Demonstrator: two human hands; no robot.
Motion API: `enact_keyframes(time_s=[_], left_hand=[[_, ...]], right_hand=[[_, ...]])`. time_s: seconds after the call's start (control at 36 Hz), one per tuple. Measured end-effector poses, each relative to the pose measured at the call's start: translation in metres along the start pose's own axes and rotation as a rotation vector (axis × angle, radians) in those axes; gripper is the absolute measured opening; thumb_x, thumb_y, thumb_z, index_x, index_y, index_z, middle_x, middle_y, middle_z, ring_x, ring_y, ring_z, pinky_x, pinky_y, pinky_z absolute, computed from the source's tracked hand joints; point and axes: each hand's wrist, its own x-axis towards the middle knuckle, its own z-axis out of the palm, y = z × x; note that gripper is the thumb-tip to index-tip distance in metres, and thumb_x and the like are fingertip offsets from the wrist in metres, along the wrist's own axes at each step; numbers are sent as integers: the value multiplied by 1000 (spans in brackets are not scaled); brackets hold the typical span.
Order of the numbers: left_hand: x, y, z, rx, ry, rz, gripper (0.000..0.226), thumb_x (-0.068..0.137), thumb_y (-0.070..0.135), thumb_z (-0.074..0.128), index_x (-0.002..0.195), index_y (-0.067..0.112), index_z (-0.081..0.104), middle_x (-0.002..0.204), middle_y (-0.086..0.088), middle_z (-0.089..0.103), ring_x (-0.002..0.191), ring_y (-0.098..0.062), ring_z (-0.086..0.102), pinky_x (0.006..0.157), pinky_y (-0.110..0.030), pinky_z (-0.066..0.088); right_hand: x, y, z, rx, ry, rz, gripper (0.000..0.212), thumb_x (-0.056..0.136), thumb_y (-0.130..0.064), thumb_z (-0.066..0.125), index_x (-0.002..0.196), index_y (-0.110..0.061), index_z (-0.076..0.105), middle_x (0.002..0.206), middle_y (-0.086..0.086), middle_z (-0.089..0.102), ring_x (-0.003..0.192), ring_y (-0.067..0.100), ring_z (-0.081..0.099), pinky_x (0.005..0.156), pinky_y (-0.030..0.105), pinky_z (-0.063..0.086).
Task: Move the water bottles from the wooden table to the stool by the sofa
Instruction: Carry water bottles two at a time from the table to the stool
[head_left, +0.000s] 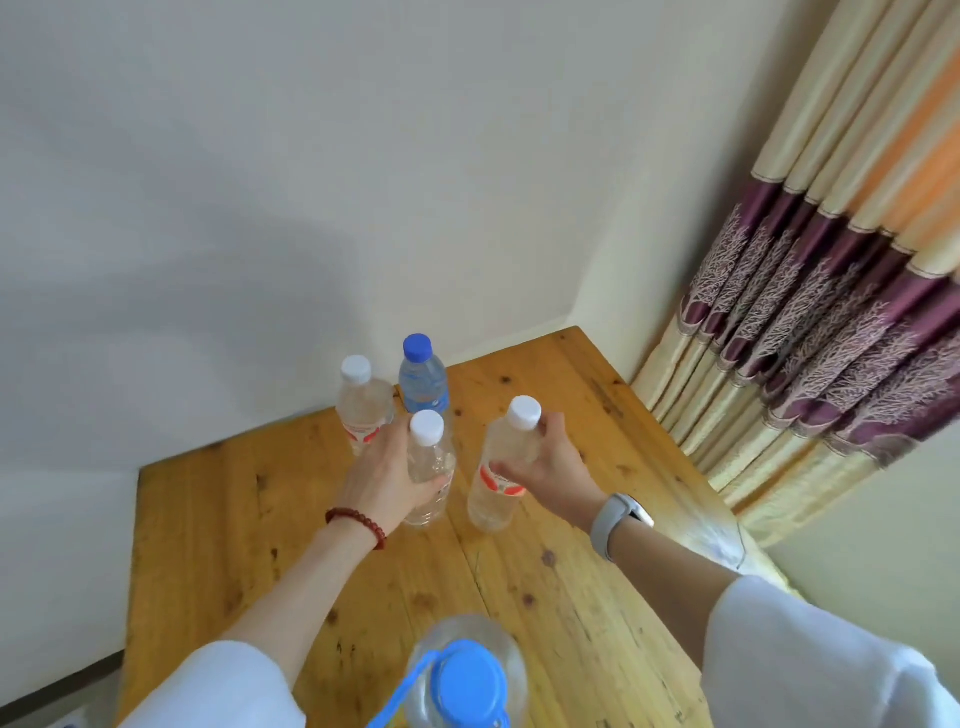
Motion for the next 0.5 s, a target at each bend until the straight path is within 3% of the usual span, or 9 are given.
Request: enact_keyframes(time_s=[0.06,0.17,0.25,0.33,0.5], left_hand=[[-1,12,-13,9,-24,15,67,66,48,73,118,24,40,113,0,56,90,-18,56,70,-30,45],[-2,56,-41,37,-2,108,63,66,49,72,115,28,40,105,3,56,83,-17,56,70,-33,48],[-5,106,-58,6,53,205,68,66,44,74,121,26,40,115,4,54,96,-19,56,79,-35,48],[-18,166,-68,-90,106,323,64,65,40,75,120,27,44,116,3,53,105,-17,53,83,-28,41],[-87,292,-74,-248,140,581,65,64,33,78,119,17,48,111,-3,56,101,-20,54,84,-27,42]], right_hand=[[-12,-4,-16,-25,9,-10,58,72,-32,73,111,-20,31,97,-9,48,81,0,51,55,11,40],[-41,-18,-61,-40,138,-59,65,70,-37,73,120,-21,35,106,-6,48,95,13,52,73,21,43],[-73,-30,-105,-21,262,-89,66,71,-39,73,122,-22,35,108,-6,50,99,15,53,77,28,48],[-114,-42,-152,17,407,-135,66,71,-35,75,122,-18,37,112,-1,54,104,19,55,84,36,50],[-230,-52,-245,52,608,-238,66,71,-31,75,126,-19,40,119,4,57,100,15,59,79,25,51]])
